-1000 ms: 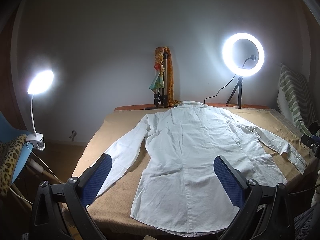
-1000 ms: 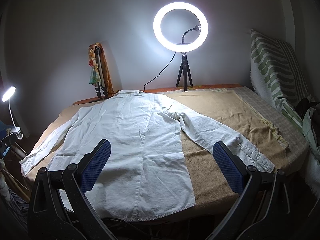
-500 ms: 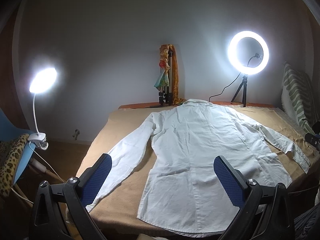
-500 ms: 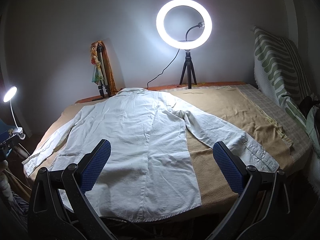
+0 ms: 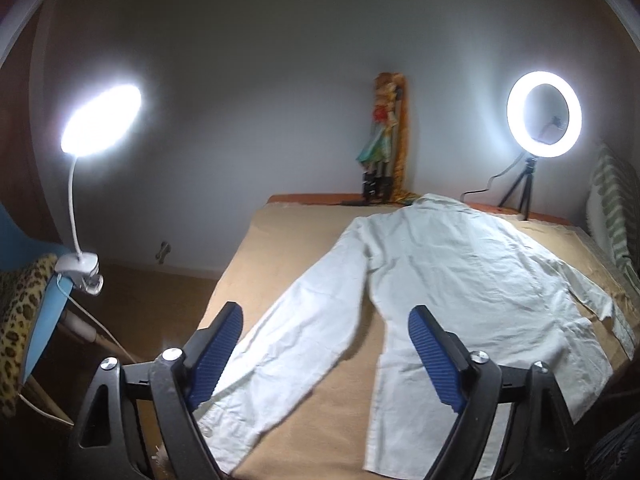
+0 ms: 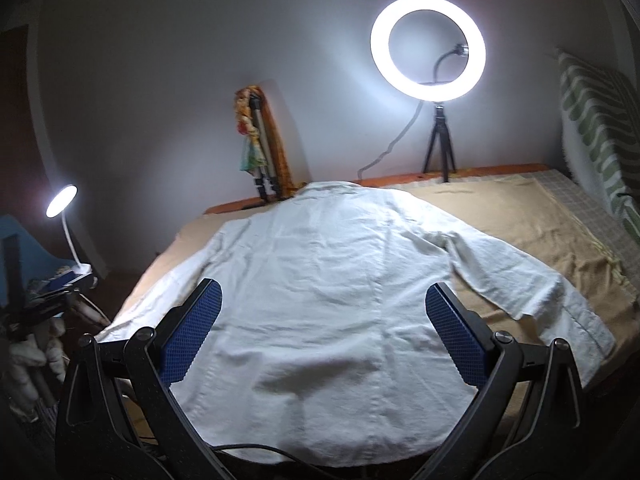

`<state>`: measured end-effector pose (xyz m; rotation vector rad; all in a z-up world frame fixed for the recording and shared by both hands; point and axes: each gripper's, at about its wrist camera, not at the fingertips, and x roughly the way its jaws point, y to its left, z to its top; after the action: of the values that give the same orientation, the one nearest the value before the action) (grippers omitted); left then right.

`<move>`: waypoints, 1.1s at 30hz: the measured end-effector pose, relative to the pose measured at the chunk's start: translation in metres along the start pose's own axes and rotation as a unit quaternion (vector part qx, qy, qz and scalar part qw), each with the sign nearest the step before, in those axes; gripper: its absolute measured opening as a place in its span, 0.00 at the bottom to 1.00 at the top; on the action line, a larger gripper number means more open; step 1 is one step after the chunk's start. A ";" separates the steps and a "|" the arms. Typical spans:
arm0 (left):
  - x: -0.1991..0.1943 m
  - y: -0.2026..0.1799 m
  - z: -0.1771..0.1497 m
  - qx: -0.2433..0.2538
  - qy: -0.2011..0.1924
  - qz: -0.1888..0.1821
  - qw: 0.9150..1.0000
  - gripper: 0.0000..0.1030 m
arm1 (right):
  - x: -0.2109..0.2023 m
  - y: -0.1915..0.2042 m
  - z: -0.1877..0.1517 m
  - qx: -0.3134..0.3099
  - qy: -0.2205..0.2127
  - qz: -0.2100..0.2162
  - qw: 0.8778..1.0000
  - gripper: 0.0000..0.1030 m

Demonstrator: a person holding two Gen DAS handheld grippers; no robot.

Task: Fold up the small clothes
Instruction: 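Move the left tool to the shirt's side edge and close on it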

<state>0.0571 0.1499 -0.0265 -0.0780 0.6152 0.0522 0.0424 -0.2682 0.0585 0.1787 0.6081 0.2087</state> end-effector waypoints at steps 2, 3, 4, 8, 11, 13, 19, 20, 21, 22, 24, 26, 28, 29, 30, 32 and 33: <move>0.017 0.021 0.001 -0.020 0.015 0.000 1.000 0.71 | 0.004 0.015 0.006 -0.017 -0.001 0.017 1.000 1.00; 0.028 0.032 0.002 -0.033 0.027 -0.005 0.999 0.68 | 0.008 0.025 0.010 -0.028 -0.001 0.026 0.999 1.00; 0.040 0.045 0.002 -0.052 0.042 -0.015 0.998 0.65 | 0.011 0.033 0.013 -0.036 0.000 0.035 0.999 1.00; 0.088 0.084 -0.001 -0.112 0.100 -0.050 0.987 0.43 | 0.031 0.059 0.017 -0.069 0.005 0.057 0.996 1.00; 0.122 0.101 -0.007 -0.138 0.143 -0.075 0.977 0.40 | 0.051 0.068 0.012 -0.081 0.026 0.075 0.994 0.94; 0.141 0.103 -0.009 -0.135 0.165 -0.095 0.972 0.40 | 0.063 0.065 0.005 -0.081 0.044 0.082 0.992 0.91; 0.185 0.096 -0.013 -0.129 0.204 -0.101 0.965 0.40 | 0.080 0.059 -0.004 -0.081 0.071 0.084 0.991 0.87; 0.189 0.096 -0.014 -0.129 0.210 -0.102 0.964 0.40 | 0.080 0.059 -0.004 -0.081 0.072 0.084 0.991 0.87; 0.194 0.095 -0.014 -0.128 0.214 -0.104 0.963 0.40 | 0.080 0.058 -0.005 -0.082 0.073 0.084 0.990 0.87; 0.199 0.095 -0.014 -0.128 0.217 -0.104 0.962 0.40 | 0.079 0.058 -0.005 -0.083 0.074 0.083 0.990 0.87; 0.205 0.092 -0.015 -0.126 0.222 -0.106 0.961 0.30 | 0.078 0.057 -0.006 -0.086 0.074 0.082 0.990 0.87; 0.210 0.089 -0.016 -0.123 0.227 -0.109 0.960 0.18 | 0.075 0.057 -0.006 -0.089 0.073 0.081 0.990 0.87; 0.211 0.086 -0.017 -0.122 0.225 -0.111 0.960 0.06 | 0.073 0.056 -0.006 -0.092 0.069 0.078 0.990 0.87; 0.210 0.085 -0.017 -0.125 0.222 -0.116 0.960 0.00 | 0.072 0.056 -0.006 -0.094 0.068 0.076 0.990 0.87; 0.209 0.083 -0.016 -0.128 0.219 -0.125 0.959 0.00 | 0.070 0.055 -0.006 -0.095 0.066 0.073 0.991 0.87; 0.205 0.075 -0.012 -0.123 0.209 -0.135 0.961 0.00 | 0.069 0.053 -0.005 -0.092 0.063 0.071 0.991 0.87; 0.202 0.071 -0.009 -0.116 0.204 -0.140 0.962 0.00 | 0.068 0.052 -0.004 -0.089 0.062 0.072 0.991 0.87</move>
<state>0.2117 0.2247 -0.1552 -0.4093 1.0046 -0.1713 0.0875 -0.2013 0.0297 0.0370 0.6979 0.4140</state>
